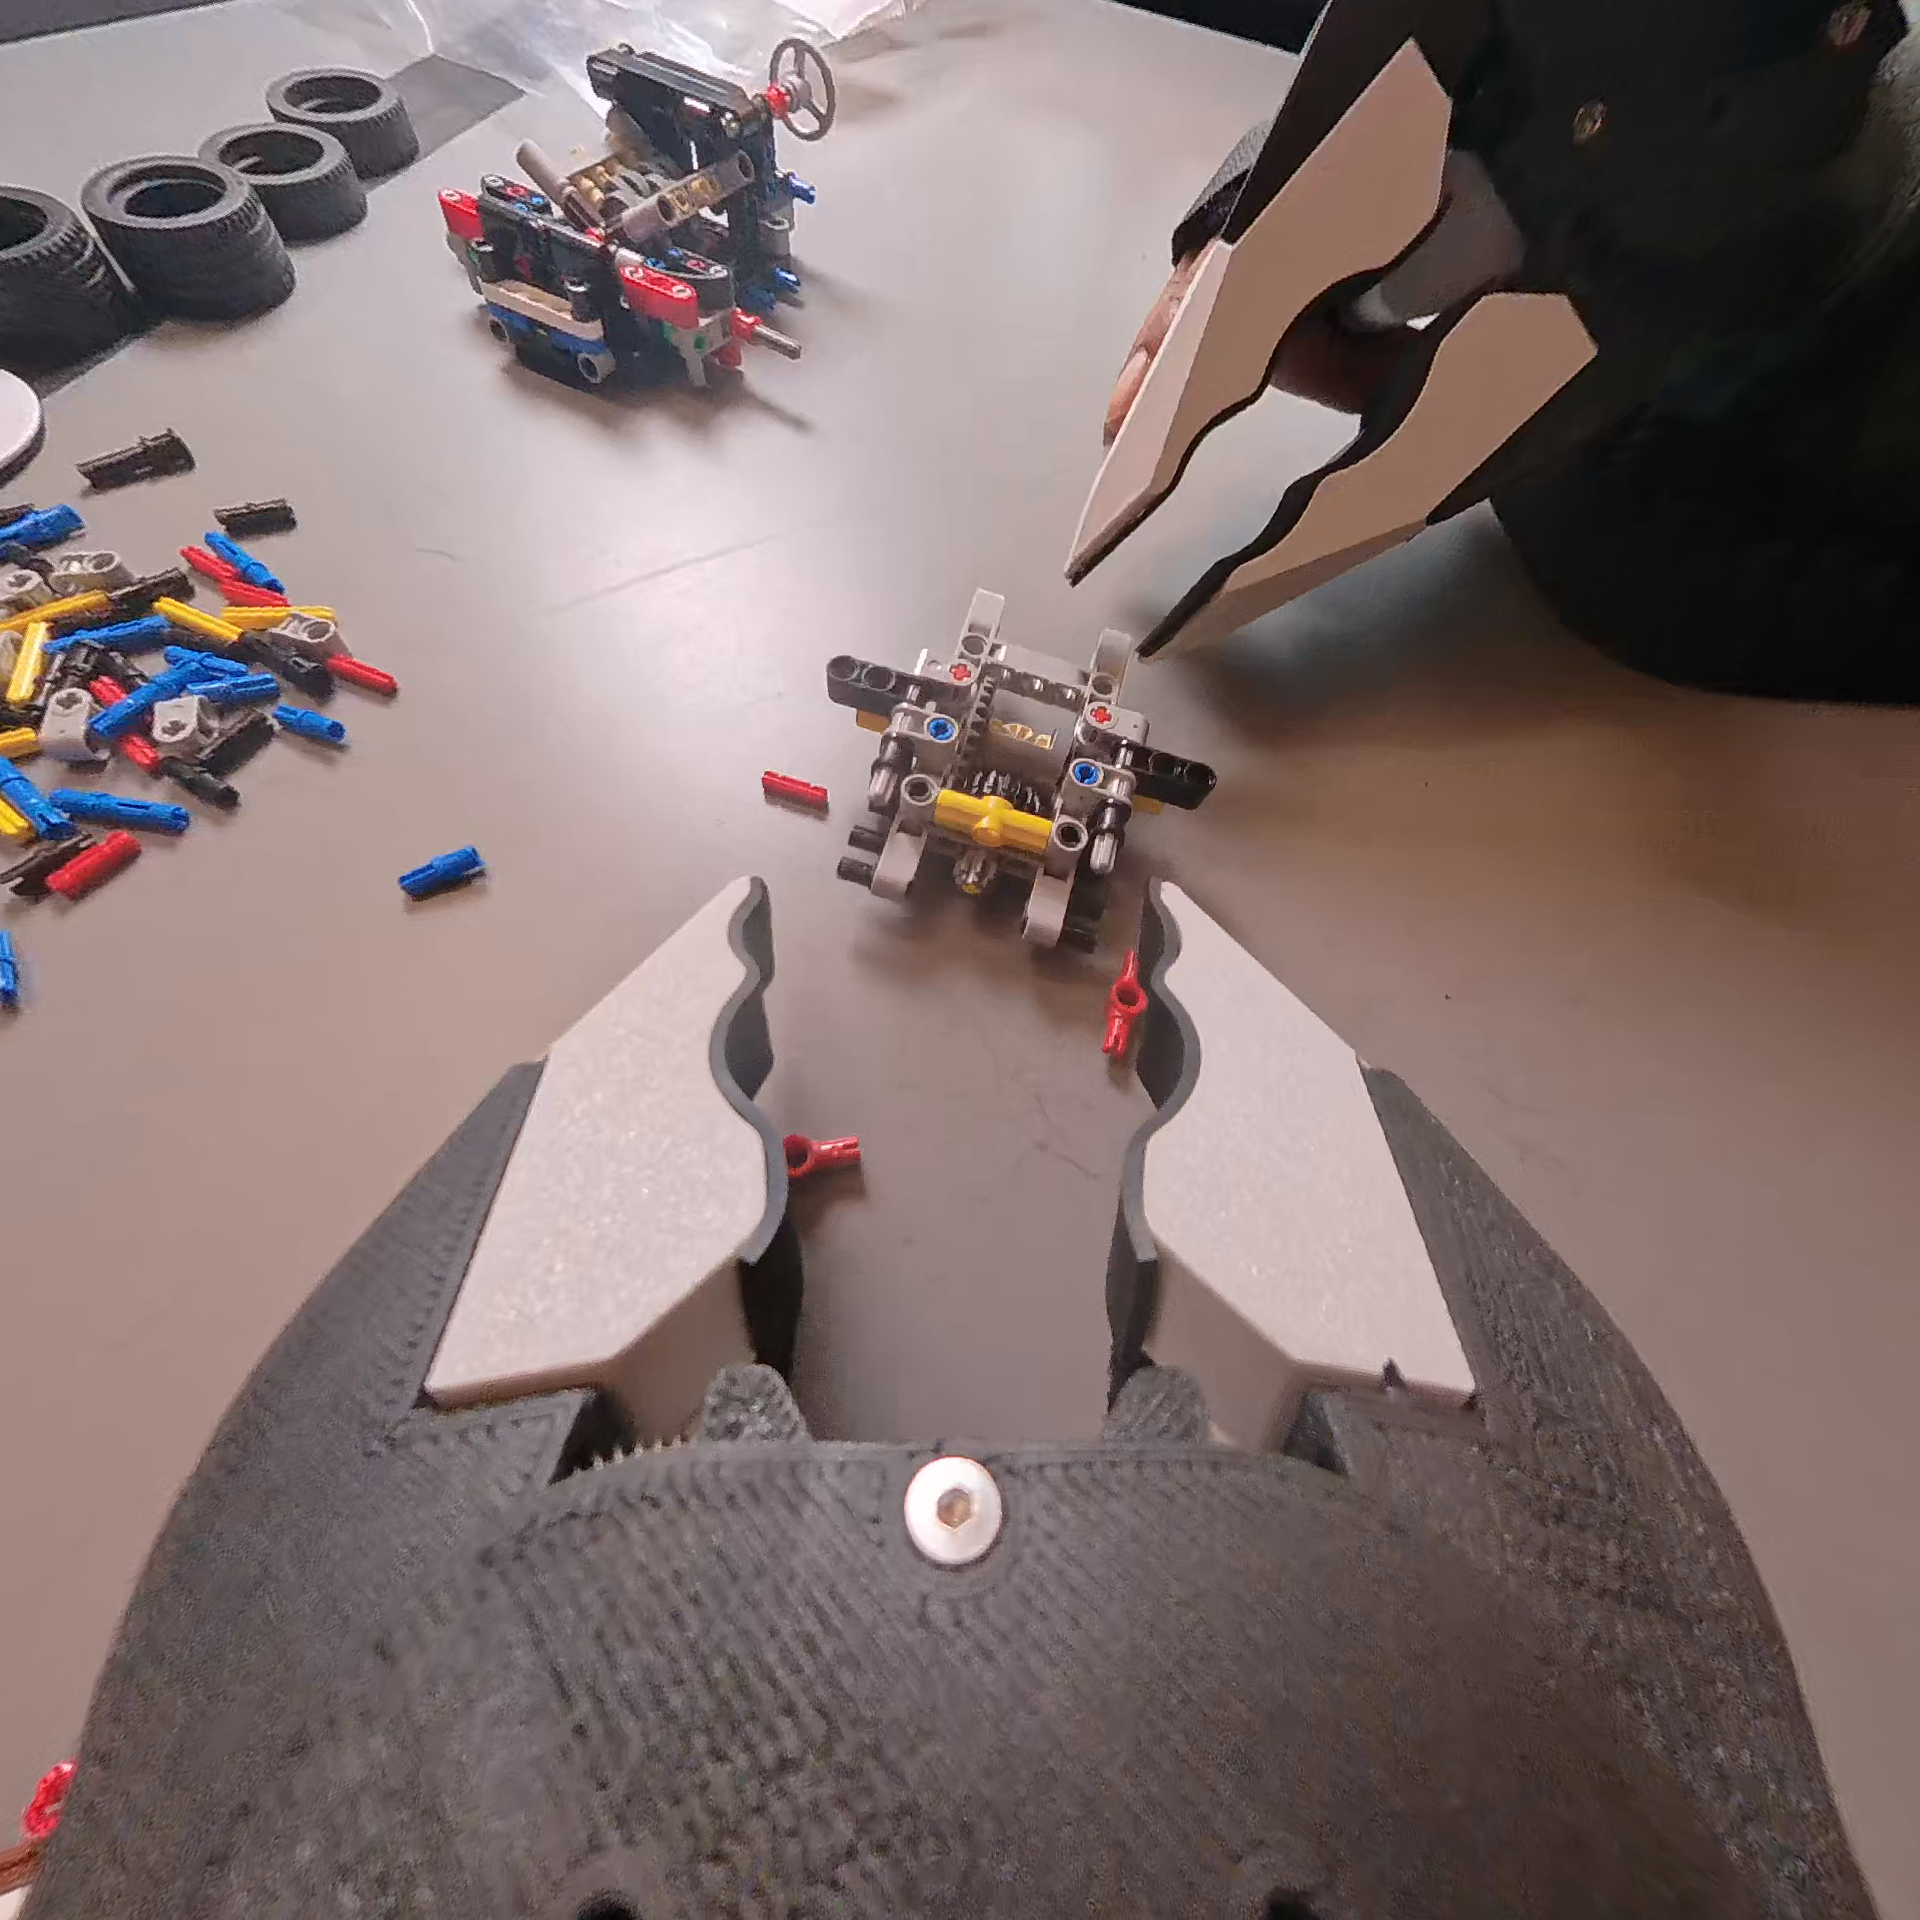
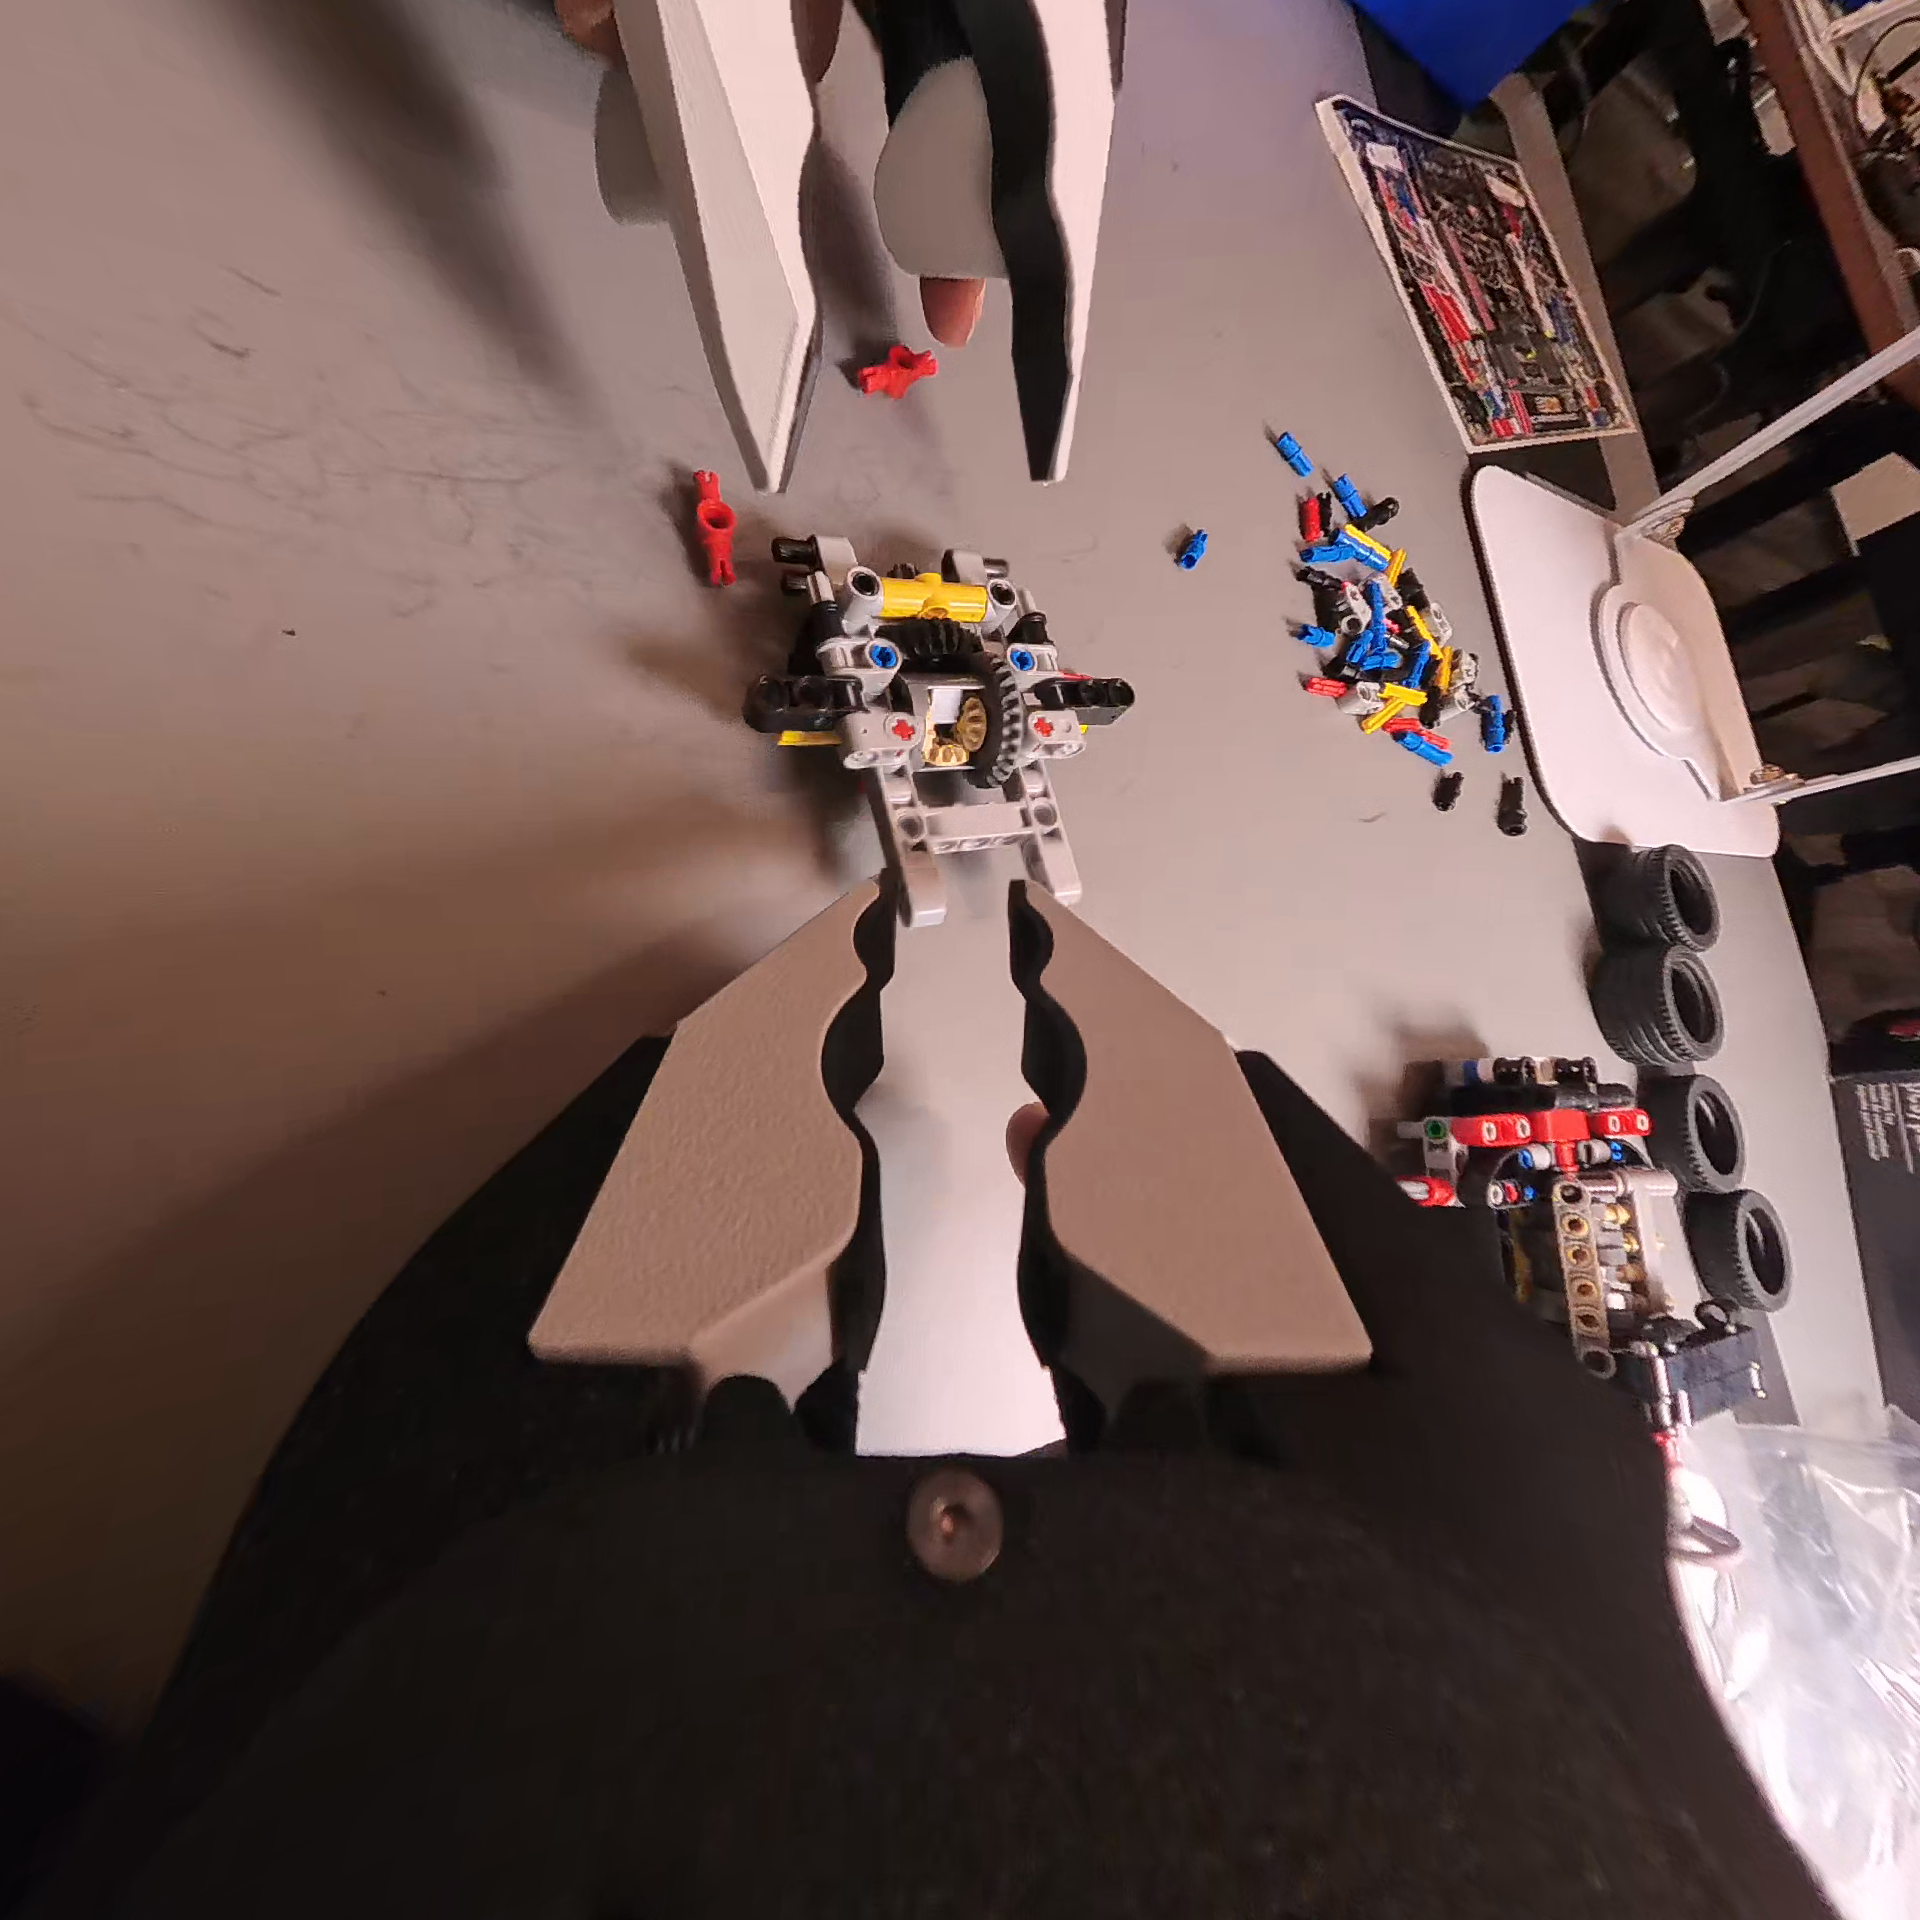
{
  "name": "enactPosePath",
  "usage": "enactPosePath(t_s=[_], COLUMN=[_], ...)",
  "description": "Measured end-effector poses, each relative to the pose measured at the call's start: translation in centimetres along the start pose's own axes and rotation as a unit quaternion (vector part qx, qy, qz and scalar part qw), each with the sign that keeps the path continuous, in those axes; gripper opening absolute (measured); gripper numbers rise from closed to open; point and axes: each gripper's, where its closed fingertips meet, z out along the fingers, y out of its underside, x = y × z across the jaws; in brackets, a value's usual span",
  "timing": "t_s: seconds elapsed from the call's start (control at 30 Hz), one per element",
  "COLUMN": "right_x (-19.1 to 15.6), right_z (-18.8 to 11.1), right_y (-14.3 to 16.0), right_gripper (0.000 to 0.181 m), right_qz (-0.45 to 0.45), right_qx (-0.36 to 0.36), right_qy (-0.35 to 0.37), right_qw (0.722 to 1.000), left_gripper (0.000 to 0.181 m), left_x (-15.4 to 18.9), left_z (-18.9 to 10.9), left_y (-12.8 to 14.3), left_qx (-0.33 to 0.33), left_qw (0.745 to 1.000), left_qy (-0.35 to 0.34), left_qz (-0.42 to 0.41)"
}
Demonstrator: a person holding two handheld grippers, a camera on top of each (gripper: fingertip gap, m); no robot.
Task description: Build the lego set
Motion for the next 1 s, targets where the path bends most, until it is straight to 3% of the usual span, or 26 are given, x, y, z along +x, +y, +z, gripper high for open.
enactPosePath(t_s=[0.03,0.27,0.4,0.63,0.83,1.0], right_x=[-0.2,-0.9,-0.8,-0.9,-1.4,-1.2], right_z=[-0.1,1.0,1.2,1.3,1.6,1.0], right_y=[-0.1,0.2,0.2,-0.2,0.1,-0.7], right_gripper=[0.02,0.012,0.01,0.009,0.009,0.015], right_qz=[0.001,-0.02,-0.005,0.034,0.019,0.026], right_qx=[0.003,-0.017,-0.005,0.016,-0.002,0.022], right_qy=[-0.005,-0.002,-0.006,-0.018,-0.023,-0.027], right_qw=[1.0,1.0,1.0,0.999,1.0,0.999], left_gripper=[0.069,0.065,0.032,0.02,0.005,0.005], left_x=[0.0,0.7,2.3,3.6,3.9,4.1], left_z=[0.2,0.2,-1.3,-0.3,0.4,0.3], left_y=[0.1,1.1,1.6,3.3,3.1,2.8], left_qx=[-0.007,-0.058,-0.076,-0.119,-0.123,-0.102], left_qw=[1.0,0.996,0.99,0.985,0.985,0.99], left_qy=[-0.002,-0.009,0.023,0.049,0.042,0.06], left_qz=[0.007,0.072,0.119,0.117,0.114,0.082])
